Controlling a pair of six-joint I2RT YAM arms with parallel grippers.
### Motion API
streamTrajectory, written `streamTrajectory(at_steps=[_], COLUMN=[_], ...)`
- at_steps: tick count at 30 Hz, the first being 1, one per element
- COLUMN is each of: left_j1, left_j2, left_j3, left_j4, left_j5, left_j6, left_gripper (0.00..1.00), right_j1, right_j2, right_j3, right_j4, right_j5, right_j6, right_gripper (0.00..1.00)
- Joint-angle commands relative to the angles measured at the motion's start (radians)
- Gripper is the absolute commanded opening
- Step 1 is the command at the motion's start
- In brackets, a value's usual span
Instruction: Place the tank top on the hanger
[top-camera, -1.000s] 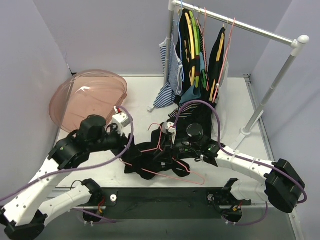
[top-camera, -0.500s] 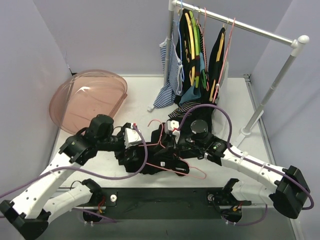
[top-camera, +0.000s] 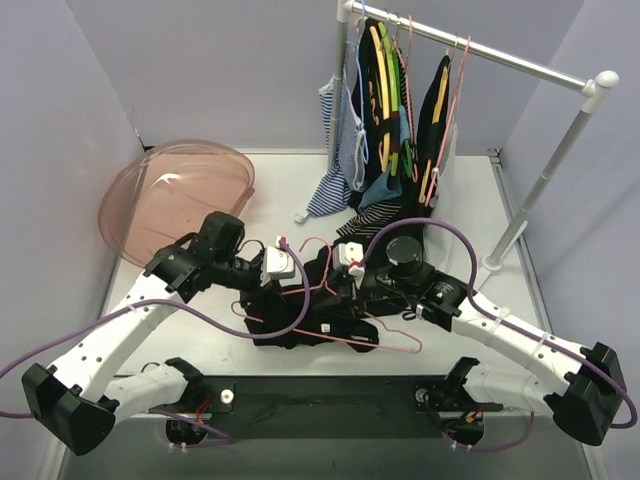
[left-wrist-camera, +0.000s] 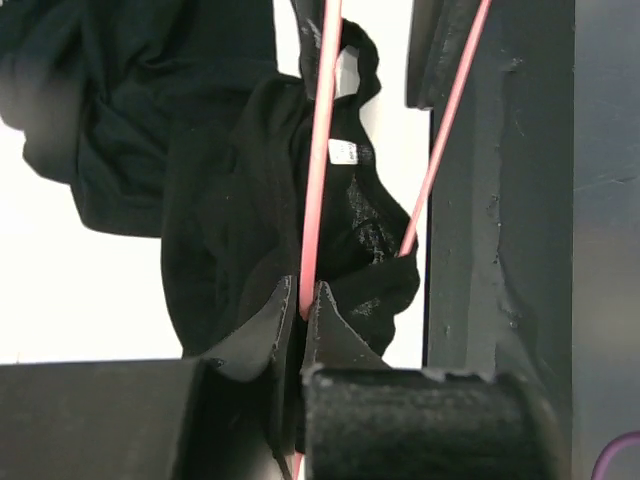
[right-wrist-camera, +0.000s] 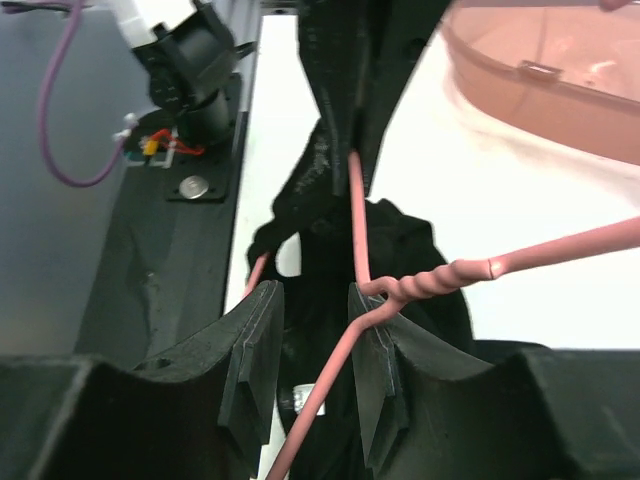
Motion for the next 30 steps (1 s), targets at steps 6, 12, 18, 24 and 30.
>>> streamTrajectory(at_steps=[6,12,18,24,30], left_j1=[0.062,0.089,0.091,0.091,0.093], left_j2=[-0.18,-0.315,-0.351,-0.337,-0.325], left_j3=[-0.044,-0.114,-0.169,-0.174,-0.179], left_j4=[0.125,0.236,0.287,0.288,0.288], left_j5=[-0.3,-0.333,-0.327,-0.351,-0.369], left_j6=[-0.252,-0.395,-0.481,-0.573,-0.627], left_gripper=[0.0,0.0,0.0,0.0,0.0], right_j1=[-0.044,-0.056,0.028,0.163,0.281], right_j2=[-0.035,-0.109,-0.239,-0.324,-0.286], right_j3=[0.169,0.261,0.101,-0.113,-0.257], right_j4=[-0.102,-0.273,-0.327,-0.347,-0.465], right_j5=[0.319,0.425,0.518,0.847,1.099], right_j6=[0.204,0.362,0.548,0.864,1.157], right_gripper=[0.55,0.65,0.64,0.6,0.57])
